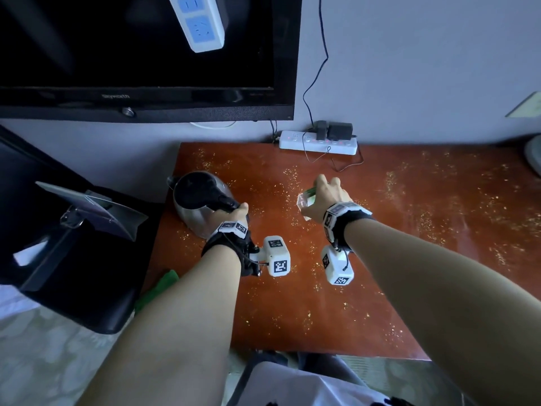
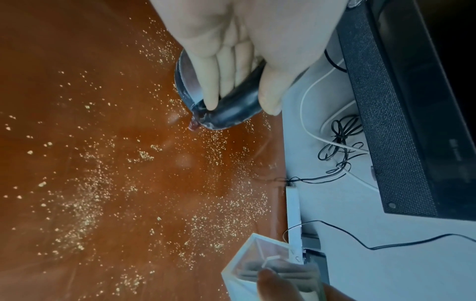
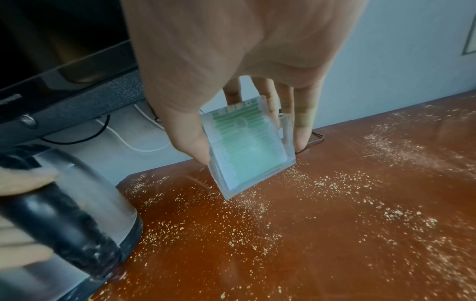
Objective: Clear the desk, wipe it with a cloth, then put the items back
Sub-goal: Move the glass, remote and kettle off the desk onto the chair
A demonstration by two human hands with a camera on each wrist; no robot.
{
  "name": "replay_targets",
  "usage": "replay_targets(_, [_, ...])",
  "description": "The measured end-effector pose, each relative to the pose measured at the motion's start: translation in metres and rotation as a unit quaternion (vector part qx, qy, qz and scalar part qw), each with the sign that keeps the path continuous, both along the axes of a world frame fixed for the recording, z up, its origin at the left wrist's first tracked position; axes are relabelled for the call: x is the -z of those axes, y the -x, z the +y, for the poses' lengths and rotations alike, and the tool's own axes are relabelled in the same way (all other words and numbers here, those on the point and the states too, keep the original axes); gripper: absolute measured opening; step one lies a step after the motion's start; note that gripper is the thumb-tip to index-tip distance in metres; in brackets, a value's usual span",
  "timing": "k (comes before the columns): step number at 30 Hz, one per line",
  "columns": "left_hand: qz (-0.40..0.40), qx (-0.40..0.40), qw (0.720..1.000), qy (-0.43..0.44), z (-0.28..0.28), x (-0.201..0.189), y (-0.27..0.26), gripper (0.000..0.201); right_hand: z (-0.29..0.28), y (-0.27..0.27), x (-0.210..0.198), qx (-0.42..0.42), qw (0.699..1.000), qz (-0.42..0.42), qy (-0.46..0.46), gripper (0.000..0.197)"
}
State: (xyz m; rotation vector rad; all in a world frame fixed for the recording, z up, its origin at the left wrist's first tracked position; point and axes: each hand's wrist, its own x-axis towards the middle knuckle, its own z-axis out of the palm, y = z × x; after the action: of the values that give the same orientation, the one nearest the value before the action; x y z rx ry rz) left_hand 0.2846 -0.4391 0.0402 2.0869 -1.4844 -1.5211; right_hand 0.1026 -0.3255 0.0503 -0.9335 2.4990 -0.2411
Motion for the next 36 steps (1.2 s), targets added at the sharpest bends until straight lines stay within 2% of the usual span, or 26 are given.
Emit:
replay_targets(3, [-0.061, 0.024, 0.998, 0.024, 0.001, 0.002, -0.008, 0.050, 0.003, -0.004, -0.009, 0.009, 1.000, -0.003, 0.008, 0.065])
replay_targets(6, [-0.077, 0.041, 0.995, 0.050, 0.003, 0.001, -0.015, 0.048, 0.008, -0.008, -0.021, 0.020, 1.000, 0.005, 0.014, 0.066])
replay_targets(10, [-0.038, 0.073, 0.995, 0.048, 0.007, -0.018, -0.020, 0.054, 0.015, -0.015, -0.037, 0.042, 0.999, 0.021, 0.025, 0.065])
replay_targets(12, [-0.020, 0.080, 0.995, 0.055, 0.011, -0.030, -0.025, 0.050, 0.018, -0.022, -0.043, 0.057, 0.997, 0.027, 0.039, 0.060])
replay_targets(15, [0.012, 0.115, 0.985, 0.129, 0.008, -0.036, -0.033, 0.033, 0.024, -0.037, -0.051, 0.075, 0.996, 0.031, 0.049, 0.060])
replay_targets(17, [0.023, 0.139, 0.980, 0.143, 0.005, -0.039, -0.037, 0.035, 0.030, -0.047, -0.056, 0.085, 0.995, 0.037, 0.049, 0.063])
replay_targets(22, [0.067, 0.163, 0.974, 0.139, 0.006, -0.040, -0.047, 0.039, 0.050, -0.067, -0.068, 0.090, 0.994, 0.043, 0.042, 0.063])
replay_targets(25, [0.101, 0.178, 0.970, 0.134, 0.017, -0.048, -0.057, 0.034, 0.068, -0.076, -0.076, 0.090, 0.994, 0.043, 0.045, 0.061])
replay_targets(27, [0.103, 0.196, 0.966, 0.133, 0.026, -0.054, -0.067, 0.030, 0.080, -0.083, -0.081, 0.090, 0.993, 0.051, 0.050, 0.060])
replay_targets(31, [0.107, 0.211, 0.962, 0.135, 0.043, -0.061, -0.094, 0.037, 0.103, -0.105, -0.088, 0.086, 0.993, 0.053, 0.055, 0.057])
replay_targets(34, [0.096, 0.223, 0.961, 0.131, 0.062, -0.070, -0.122, 0.029, 0.115, -0.131, -0.086, 0.079, 0.995, 0.042, 0.049, 0.055])
replay_targets(36, [0.093, 0.222, 0.962, 0.129, 0.072, -0.074, -0.143, 0.035, 0.118, -0.152, -0.084, 0.066, 0.996, 0.033, 0.047, 0.055])
